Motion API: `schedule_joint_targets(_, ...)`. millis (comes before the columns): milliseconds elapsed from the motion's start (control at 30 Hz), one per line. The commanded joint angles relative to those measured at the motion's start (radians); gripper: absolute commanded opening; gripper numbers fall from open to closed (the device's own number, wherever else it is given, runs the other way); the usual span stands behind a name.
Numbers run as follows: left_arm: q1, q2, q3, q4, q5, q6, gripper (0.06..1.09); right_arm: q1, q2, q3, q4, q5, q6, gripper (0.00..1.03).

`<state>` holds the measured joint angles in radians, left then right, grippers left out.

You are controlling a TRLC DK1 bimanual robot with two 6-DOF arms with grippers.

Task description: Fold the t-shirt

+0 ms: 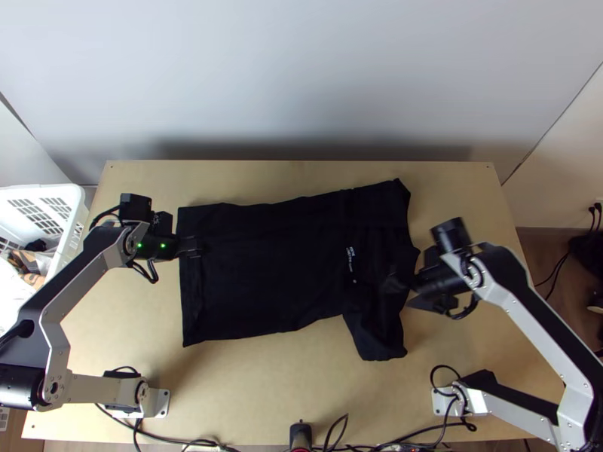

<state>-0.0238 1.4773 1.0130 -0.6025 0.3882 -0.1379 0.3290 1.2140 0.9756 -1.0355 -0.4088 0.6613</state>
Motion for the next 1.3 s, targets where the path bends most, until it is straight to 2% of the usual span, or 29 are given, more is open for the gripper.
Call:
schedule_joint_targets(0, 0.005, 0.0, 0.012, 0.0, 0.0, 0.008, 1.03, -0.234, 0.001, -0.077, 0.015, -0.005, -0.129, 0.93)
schedule_joint_targets(167, 0.001, 0.006, 0.027, 0.0, 0.001, 0.006, 1.03, -0.263, 0.028, -0.175, 0.012, -0.005, -0.181, 0.92)
schedule_joint_targets(233, -0.001, 0.006, 0.032, -0.002, 0.001, 0.004, 1.03, -0.255, 0.035, -0.198, 0.008, -0.007, -0.183, 0.87)
schedule_joint_targets(433, 0.007, -0.006, 0.033, -0.02, 0.0, 0.008, 1.03, -0.249, 0.074, -0.249, -0.001, -0.008, -0.227, 0.78)
schedule_joint_targets(567, 0.016, -0.011, 0.032, -0.029, 0.0, 0.009, 1.03, -0.254, 0.088, -0.252, -0.038, -0.008, -0.252, 0.78)
schedule_joint_targets(600, 0.018, -0.012, 0.032, -0.029, 0.0, 0.009, 1.03, -0.254, 0.088, -0.252, -0.044, -0.008, -0.255, 0.73)
schedule_joint_targets(700, 0.018, -0.012, 0.033, -0.029, 0.0, 0.011, 1.03, -0.254, 0.084, -0.255, -0.058, -0.008, -0.258, 0.45)
schedule_joint_targets(733, 0.018, -0.012, 0.035, -0.029, 0.0, 0.011, 1.03, -0.254, 0.082, -0.258, -0.057, -0.008, -0.258, 0.4)
schedule_joint_targets(1267, 0.013, -0.006, 0.058, -0.028, 0.0, 0.009, 1.03, -0.197, 0.199, -0.238, 0.163, -0.019, -0.239, 0.39)
